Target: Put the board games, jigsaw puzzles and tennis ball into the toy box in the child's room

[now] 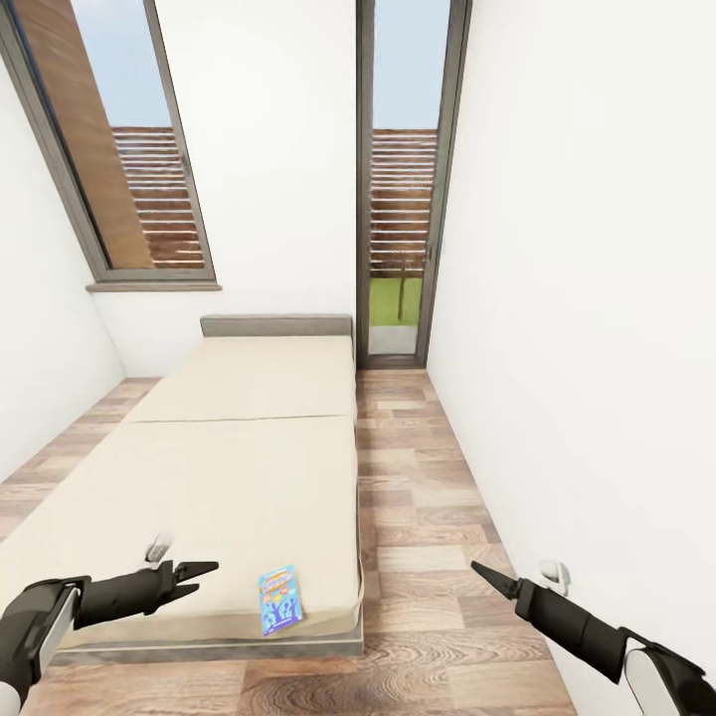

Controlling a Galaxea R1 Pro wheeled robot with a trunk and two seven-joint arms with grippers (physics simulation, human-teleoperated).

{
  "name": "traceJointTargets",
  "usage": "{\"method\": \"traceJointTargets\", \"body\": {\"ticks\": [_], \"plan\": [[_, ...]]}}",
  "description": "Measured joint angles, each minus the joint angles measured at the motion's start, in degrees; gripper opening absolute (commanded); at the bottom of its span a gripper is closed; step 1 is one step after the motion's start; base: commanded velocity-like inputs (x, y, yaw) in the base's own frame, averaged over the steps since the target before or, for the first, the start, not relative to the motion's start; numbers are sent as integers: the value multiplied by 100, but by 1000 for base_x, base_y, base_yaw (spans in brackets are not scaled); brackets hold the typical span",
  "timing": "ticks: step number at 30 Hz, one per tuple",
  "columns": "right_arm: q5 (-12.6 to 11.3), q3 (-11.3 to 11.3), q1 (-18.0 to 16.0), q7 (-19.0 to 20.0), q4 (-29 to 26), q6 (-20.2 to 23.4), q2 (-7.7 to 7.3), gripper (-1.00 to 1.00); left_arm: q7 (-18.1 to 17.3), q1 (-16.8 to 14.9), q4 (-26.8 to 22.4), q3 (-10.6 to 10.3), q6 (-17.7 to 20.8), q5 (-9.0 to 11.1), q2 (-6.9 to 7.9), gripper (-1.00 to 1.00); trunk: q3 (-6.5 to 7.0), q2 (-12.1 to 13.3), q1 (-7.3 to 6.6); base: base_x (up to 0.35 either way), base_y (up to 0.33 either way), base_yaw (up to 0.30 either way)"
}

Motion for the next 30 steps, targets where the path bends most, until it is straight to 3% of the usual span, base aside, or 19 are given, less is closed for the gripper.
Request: {"method": "traceJointTargets", "body": {"ticks": [11,16,27,30], "plan": [[1,24,-60,-50,-8,250,27,100,29,-59,210,69,-299,-4,-138,100,-198,-442,242,0,0,0],[3,126,-174,-258,-9,553,184,100,127,-76,218,72,-319,-4,-162,100,-288,-642,352,0,0,0],[-38,415,-600,-1828,-20,1506,720,100,193,-82,222,84,-318,0,-170,100,-485,-1084,593,0,0,0],[-54,438,-630,-2107,-56,1594,776,100,195,-82,221,87,-318,1,-171,100,-539,-1204,659,0,0,0]]}}
